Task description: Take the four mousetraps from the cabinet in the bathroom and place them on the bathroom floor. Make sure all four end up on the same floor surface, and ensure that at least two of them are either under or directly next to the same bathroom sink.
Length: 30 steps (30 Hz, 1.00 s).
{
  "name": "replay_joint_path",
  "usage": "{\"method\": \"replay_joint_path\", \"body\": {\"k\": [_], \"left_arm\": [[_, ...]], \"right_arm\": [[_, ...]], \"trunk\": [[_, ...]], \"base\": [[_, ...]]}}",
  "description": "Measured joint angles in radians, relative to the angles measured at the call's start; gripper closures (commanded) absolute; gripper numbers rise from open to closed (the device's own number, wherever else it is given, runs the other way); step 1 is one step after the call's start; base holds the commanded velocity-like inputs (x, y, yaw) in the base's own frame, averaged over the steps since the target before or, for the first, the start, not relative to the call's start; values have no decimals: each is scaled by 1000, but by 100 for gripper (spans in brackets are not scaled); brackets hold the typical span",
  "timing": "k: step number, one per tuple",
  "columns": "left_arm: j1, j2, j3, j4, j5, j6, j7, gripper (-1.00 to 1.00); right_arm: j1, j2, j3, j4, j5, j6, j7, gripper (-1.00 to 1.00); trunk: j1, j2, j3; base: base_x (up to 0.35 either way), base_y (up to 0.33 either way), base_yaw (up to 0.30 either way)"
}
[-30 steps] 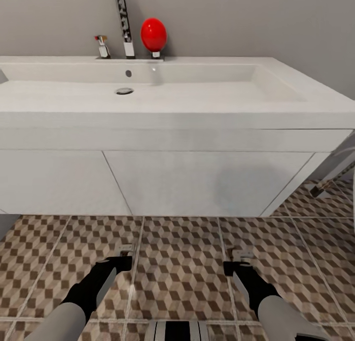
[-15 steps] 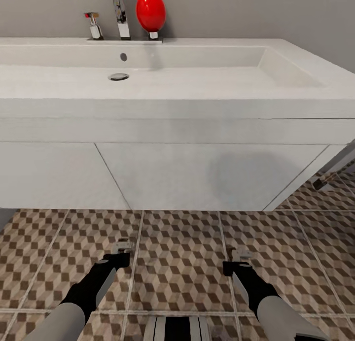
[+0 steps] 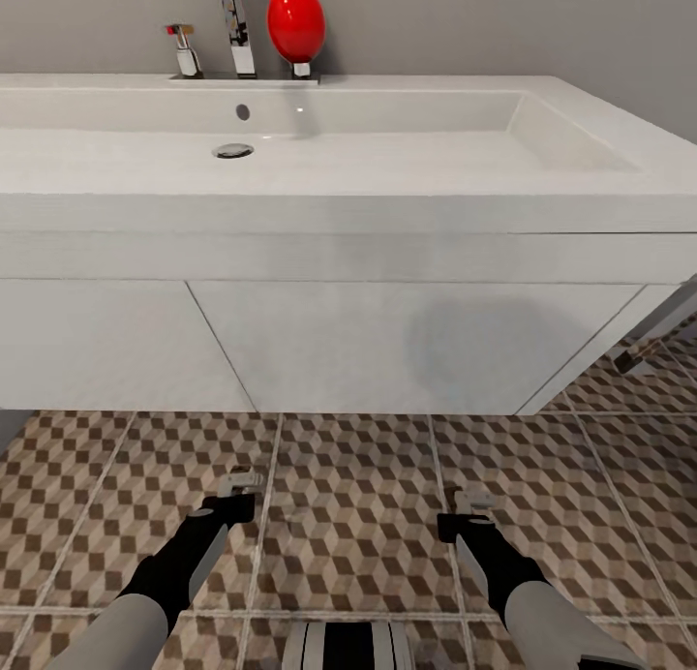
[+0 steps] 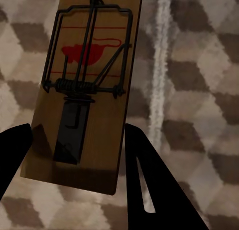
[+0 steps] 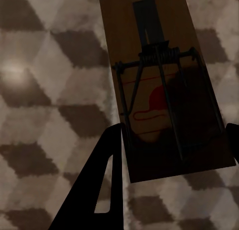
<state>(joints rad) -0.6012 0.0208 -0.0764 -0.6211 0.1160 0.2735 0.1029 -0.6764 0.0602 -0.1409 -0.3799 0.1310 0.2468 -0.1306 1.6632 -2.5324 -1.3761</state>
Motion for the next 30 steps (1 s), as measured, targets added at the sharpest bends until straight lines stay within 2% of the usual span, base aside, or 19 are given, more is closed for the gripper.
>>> {"method": "replay_joint_path", "body": {"k": [5,13,23,30], "left_arm": [[0,0,0,8,-3,-10,5,100],[0,-1,3,16,3,-95,26,100],[0,-12,-3,69,-2,-100,28,100],[0,-9,-4,80,-3,-102,25,100]], "right_arm": [[0,0,-2,-2,3,-18,-8,100],[0,0,-3,-1,-3,-100,-31,100],[0,1,-6,-1,-2,-111,-37,100],[0,0,-7,-1,-4,-114,-36,100]], "trunk": [[0,0,0],[0,0,0],[0,0,0],[0,0,0]], "base": [[0,0,0],[0,0,0],[0,0,0],[0,0,0]]}}
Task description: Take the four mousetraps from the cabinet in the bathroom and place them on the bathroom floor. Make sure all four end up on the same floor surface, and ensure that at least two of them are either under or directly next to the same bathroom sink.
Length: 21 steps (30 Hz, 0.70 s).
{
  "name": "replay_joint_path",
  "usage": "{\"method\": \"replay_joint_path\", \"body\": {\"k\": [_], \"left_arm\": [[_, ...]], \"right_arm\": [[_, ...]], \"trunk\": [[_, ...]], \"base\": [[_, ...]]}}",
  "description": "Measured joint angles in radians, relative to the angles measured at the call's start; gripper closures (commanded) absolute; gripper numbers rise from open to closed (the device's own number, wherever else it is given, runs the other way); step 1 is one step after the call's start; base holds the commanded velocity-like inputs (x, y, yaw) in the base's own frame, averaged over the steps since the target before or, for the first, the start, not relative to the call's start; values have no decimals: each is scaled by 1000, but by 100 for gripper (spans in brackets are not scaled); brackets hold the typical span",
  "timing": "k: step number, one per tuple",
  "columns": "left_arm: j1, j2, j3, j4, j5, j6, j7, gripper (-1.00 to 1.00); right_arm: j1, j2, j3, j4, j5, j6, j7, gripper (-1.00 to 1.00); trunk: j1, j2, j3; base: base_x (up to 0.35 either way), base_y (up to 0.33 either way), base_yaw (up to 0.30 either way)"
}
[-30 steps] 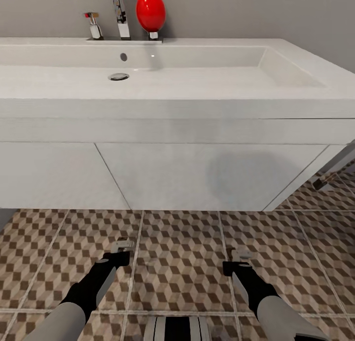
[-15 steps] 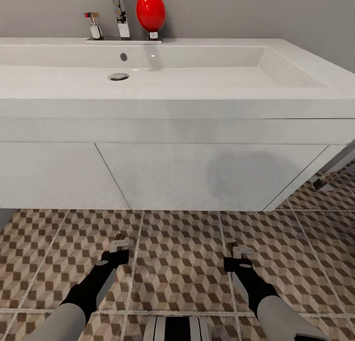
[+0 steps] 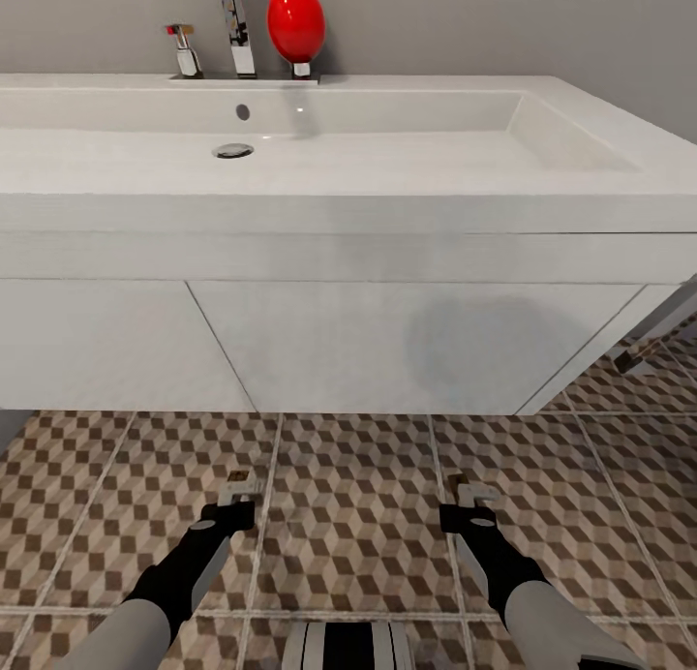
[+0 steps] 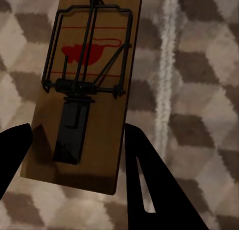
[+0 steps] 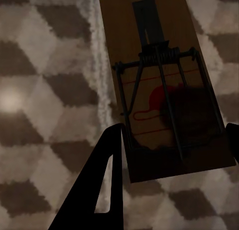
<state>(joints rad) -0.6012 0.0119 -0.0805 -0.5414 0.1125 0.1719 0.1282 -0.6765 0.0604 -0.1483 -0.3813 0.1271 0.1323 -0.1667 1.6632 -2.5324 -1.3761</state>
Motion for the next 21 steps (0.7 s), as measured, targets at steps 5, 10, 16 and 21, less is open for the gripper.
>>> {"method": "replay_joint_path", "body": {"k": [5,10,16,21], "left_arm": [[0,1,0,3,2,1,0,100],[0,2,0,3,2,1,0,100],[0,3,0,0,1,2,-4,100],[0,3,0,-11,2,2,-2,100]], "right_arm": [[0,0,0,0,-2,-1,0,100],[0,0,0,0,-5,-1,1,100],[0,0,0,0,-7,-1,2,100],[0,0,0,1,-9,-1,2,100]], "trunk": [[0,0,0],[0,0,0],[0,0,0],[0,0,0]], "base": [[0,0,0],[0,0,0],[0,0,0],[0,0,0]]}}
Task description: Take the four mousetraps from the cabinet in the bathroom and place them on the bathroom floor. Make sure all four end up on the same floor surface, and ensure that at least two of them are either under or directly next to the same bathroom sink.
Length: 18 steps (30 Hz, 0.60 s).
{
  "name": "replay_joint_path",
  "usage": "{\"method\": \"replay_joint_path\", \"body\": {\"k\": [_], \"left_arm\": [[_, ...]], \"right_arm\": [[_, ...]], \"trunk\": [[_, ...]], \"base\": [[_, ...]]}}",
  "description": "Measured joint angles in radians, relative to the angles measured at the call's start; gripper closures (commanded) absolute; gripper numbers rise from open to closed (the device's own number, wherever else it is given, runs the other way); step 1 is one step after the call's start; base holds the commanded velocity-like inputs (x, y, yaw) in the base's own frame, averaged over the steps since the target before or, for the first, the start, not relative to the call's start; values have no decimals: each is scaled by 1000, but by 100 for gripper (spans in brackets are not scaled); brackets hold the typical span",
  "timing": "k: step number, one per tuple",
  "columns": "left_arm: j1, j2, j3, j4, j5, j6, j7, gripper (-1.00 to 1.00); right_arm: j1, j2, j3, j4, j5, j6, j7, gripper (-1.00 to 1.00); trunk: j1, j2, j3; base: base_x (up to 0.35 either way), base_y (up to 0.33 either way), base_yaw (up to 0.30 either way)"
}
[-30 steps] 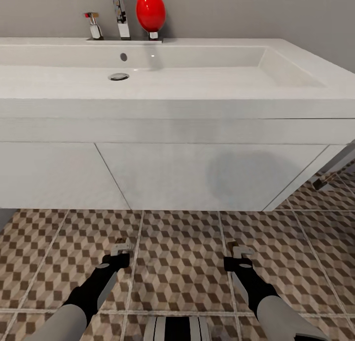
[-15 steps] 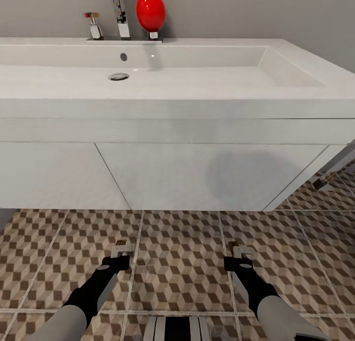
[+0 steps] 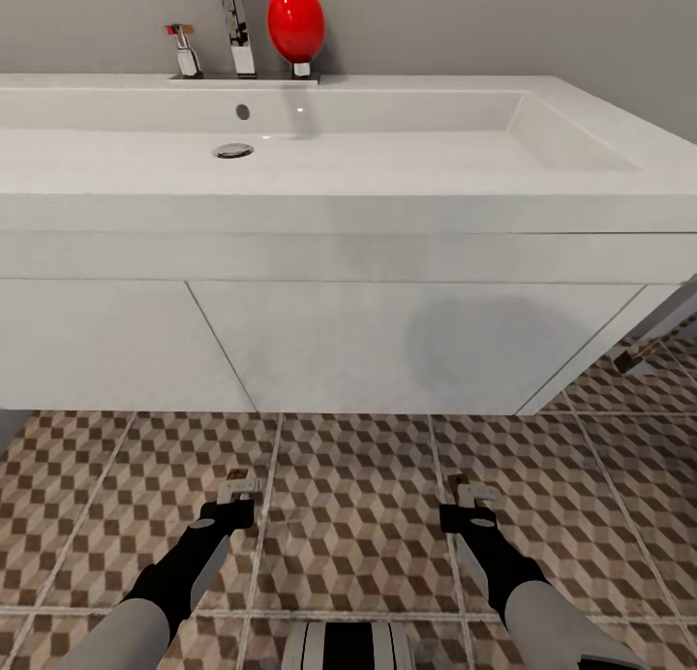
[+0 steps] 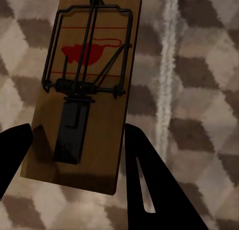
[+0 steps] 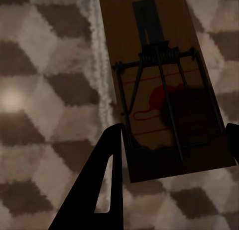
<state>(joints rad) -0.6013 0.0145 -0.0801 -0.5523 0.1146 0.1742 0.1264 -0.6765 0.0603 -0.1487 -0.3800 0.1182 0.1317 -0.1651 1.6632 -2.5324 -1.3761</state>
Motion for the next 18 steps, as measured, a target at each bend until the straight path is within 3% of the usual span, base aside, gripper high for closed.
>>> {"method": "replay_joint_path", "body": {"k": [18], "left_arm": [[0,-12,1,-12,7,5,0,100]], "right_arm": [[0,0,0,0,-1,-1,0,100]], "trunk": [[0,0,0]], "base": [[0,0,0]]}}
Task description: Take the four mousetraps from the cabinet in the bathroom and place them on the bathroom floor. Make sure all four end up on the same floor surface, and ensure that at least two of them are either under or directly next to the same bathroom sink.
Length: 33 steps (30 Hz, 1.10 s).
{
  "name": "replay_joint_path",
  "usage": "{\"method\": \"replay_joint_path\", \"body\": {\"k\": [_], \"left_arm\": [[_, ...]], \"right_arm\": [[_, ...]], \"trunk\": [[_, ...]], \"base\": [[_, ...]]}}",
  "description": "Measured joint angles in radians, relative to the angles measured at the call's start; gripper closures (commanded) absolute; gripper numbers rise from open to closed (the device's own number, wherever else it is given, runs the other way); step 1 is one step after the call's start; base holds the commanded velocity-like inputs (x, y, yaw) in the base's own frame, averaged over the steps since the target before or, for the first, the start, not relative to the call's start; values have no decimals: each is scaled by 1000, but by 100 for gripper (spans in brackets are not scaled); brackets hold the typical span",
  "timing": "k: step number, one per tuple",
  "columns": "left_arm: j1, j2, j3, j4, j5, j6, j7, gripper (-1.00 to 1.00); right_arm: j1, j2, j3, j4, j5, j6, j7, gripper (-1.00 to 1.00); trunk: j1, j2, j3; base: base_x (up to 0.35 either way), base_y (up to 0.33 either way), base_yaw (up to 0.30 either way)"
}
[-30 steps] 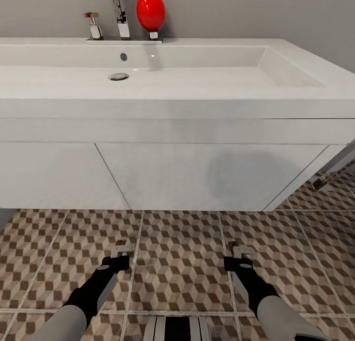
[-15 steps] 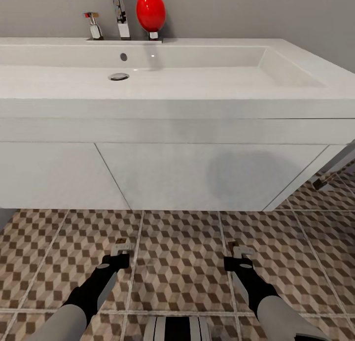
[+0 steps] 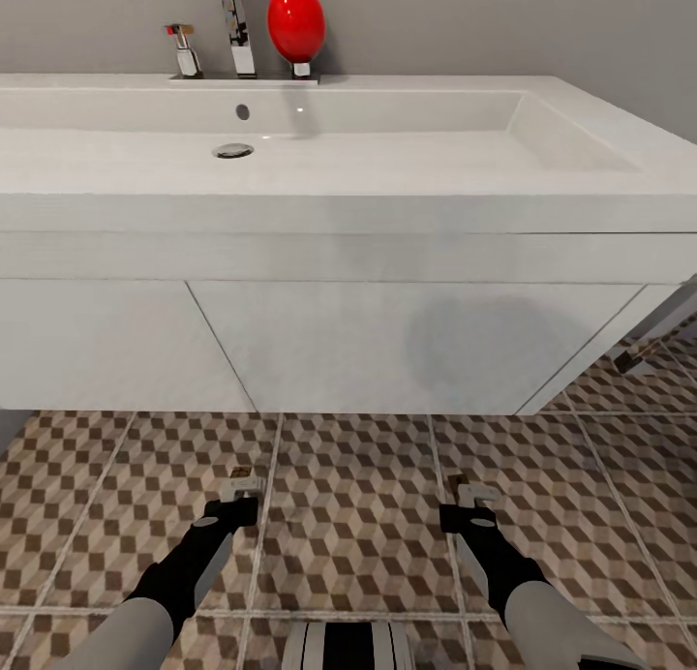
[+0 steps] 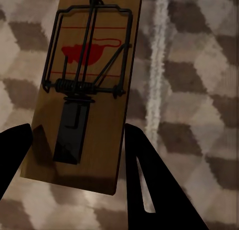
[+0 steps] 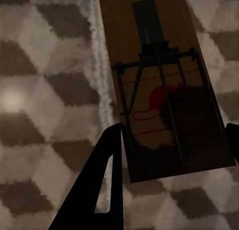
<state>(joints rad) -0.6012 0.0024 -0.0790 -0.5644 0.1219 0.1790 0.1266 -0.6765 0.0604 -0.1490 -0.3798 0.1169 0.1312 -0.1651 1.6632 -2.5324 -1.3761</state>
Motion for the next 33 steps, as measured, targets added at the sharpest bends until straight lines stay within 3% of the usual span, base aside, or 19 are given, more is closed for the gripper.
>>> {"method": "replay_joint_path", "body": {"k": [6,13,26,33], "left_arm": [[0,-10,0,0,-1,8,-2,100],[0,-30,-1,2,-5,11,-2,100],[0,-31,-2,1,-6,7,-1,100],[0,-29,-1,-6,-6,1,-2,100]], "right_arm": [[0,0,-1,0,0,0,0,100],[0,-1,-1,0,1,0,1,100],[0,-1,0,0,2,0,4,100],[0,-1,3,-13,4,0,8,100]], "trunk": [[0,0,0],[3,-2,-27],[9,-5,-77],[9,-5,-77]], "base": [[0,0,0],[0,0,0],[0,0,0],[0,0,0]]}}
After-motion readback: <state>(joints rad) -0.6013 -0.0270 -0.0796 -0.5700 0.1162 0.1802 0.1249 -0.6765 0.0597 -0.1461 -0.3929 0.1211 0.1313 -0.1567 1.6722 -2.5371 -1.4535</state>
